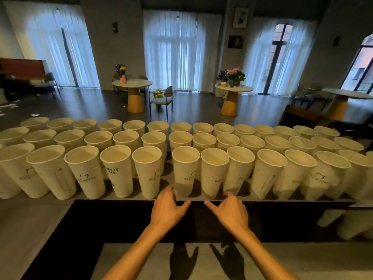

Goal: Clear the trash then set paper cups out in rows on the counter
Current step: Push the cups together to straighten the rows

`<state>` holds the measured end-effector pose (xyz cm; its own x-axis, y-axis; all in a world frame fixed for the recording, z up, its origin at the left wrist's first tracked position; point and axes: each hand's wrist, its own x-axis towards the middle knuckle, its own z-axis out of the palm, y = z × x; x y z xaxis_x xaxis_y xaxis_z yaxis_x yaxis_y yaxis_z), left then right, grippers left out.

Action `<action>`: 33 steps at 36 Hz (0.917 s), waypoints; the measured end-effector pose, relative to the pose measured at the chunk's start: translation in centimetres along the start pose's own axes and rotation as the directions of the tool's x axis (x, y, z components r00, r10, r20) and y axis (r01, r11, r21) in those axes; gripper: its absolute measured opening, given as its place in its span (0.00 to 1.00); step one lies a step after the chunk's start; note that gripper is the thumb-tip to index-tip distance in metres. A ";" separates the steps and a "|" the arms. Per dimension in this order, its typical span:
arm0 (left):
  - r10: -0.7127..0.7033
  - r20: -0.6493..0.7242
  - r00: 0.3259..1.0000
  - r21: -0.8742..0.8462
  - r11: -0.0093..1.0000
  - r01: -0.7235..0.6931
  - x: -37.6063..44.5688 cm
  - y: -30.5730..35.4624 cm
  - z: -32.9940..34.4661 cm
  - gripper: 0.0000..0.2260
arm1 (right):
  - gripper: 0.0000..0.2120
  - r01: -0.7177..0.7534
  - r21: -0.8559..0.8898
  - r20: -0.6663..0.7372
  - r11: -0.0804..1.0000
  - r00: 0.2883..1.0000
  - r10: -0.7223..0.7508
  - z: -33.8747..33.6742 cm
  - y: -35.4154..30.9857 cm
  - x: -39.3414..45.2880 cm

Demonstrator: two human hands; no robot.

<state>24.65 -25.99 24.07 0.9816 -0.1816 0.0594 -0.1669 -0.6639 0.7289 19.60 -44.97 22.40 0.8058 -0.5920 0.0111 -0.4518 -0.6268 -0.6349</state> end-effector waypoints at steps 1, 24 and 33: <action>-0.019 -0.031 0.999 -0.002 1.000 0.019 0.6 -0.2 0.7 0.26 | 0.42 0.002 -0.025 0.014 1.000 1.000 -0.001 0.4 0.1 0.6; -0.037 -0.156 0.987 -0.076 0.997 0.025 4.5 -1.3 3.3 0.40 | 0.33 0.012 -0.036 -0.001 0.999 1.000 -0.012 2.1 -2.2 2.8; -0.072 -0.181 0.981 -0.040 0.997 0.066 4.0 -1.6 3.1 0.37 | 0.33 0.085 0.008 0.053 0.996 0.995 -0.086 1.8 -2.2 2.5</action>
<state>28.56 -27.92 20.98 0.9916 0.0014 0.1294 -0.0979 -0.6450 0.7579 23.25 -44.16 22.41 0.8608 -0.5084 0.0245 -0.3783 -0.6712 -0.6375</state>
